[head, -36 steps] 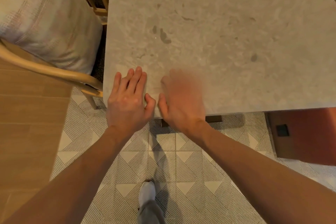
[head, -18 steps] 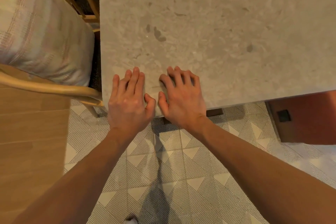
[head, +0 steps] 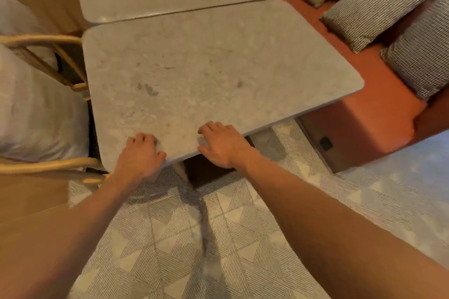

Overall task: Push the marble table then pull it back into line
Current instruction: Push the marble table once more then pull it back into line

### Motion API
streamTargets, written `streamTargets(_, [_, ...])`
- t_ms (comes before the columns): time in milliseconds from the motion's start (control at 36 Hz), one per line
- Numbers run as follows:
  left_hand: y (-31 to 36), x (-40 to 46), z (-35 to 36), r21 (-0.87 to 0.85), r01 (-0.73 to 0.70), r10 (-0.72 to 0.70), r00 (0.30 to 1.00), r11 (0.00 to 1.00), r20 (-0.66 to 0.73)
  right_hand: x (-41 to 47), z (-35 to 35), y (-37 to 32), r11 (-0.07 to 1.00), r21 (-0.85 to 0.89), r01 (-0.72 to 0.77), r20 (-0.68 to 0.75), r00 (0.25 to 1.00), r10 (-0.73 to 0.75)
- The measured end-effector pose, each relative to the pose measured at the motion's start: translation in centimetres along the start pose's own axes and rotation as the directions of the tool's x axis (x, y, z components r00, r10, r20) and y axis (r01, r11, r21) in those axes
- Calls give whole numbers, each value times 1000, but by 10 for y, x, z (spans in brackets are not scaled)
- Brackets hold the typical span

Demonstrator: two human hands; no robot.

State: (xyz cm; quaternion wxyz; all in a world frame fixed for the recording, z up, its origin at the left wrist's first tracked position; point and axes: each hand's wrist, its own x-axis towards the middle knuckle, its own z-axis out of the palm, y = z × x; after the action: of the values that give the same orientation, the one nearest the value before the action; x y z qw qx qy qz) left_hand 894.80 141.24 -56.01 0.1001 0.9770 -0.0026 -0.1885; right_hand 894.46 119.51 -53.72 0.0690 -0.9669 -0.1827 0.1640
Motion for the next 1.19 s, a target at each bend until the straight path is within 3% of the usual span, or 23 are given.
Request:
streamTargets(83, [29, -10, -6, -3, -24, 24, 993, 1000, 119, -54, -22, 67, 993, -31, -116, 56, 992, 117])
streamTargets(222, [125, -18, -22, -81, -14, 25, 990, 997, 139, -126, -73, 181, 961, -33, -275, 72, 958, 277])
streamTargets(444, [325, -16, -44, -125, -167, 174, 984, 978, 48, -180, -138, 305, 965, 42, -259, 12, 966, 258])
streamTargets(583, [406, 0, -52, -132, -221, 224, 974, 966, 9, -186, -159, 351, 967, 47, -252, 1, 968, 252])
streamTargets(889, [446, 88, -18, -138, -48, 50, 999, 989, 12, -123, -137, 414, 984, 30, -178, 42, 983, 177])
streamTargets(1028, [462, 126, 19, -178, 56, -71, 995, 982, -74, -76, -111, 444, 990, 10, -140, 78, 987, 139])
streamTargets(1194, [466, 153, 63, -129, 118, -141, 972, 985, -189, -31, -76, 477, 996, 32, -81, 0, 997, 81])
